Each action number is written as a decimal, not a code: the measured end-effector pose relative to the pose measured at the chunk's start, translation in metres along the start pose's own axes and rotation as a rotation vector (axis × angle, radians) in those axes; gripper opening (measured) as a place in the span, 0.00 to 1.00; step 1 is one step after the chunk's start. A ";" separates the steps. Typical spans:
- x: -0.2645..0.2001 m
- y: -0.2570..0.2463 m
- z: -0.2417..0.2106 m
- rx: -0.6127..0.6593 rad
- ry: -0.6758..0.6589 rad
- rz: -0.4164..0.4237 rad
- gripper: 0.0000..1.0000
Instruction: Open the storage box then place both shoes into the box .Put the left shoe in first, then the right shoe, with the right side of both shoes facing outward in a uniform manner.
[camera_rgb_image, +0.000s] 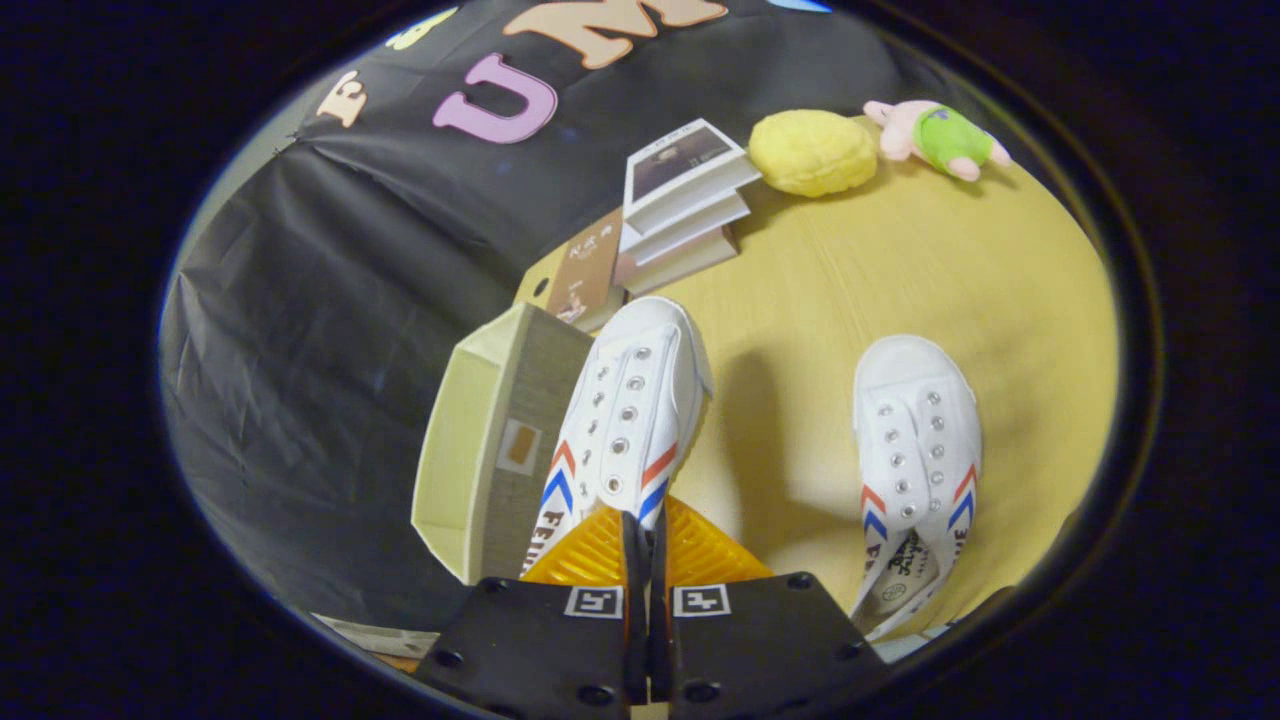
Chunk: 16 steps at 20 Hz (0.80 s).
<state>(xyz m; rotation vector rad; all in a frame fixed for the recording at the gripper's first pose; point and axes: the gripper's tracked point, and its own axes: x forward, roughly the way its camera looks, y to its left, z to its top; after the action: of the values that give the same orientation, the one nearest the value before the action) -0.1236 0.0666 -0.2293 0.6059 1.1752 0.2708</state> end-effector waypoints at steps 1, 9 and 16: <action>-0.002 0.010 0.007 -0.001 -0.012 0.007 0.05; -0.011 0.106 0.042 -0.073 -0.077 0.102 0.05; 0.032 0.164 0.017 -0.097 -0.032 0.131 0.05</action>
<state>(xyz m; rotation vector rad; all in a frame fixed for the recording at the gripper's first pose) -0.0774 0.2104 -0.1560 0.6004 1.0865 0.4254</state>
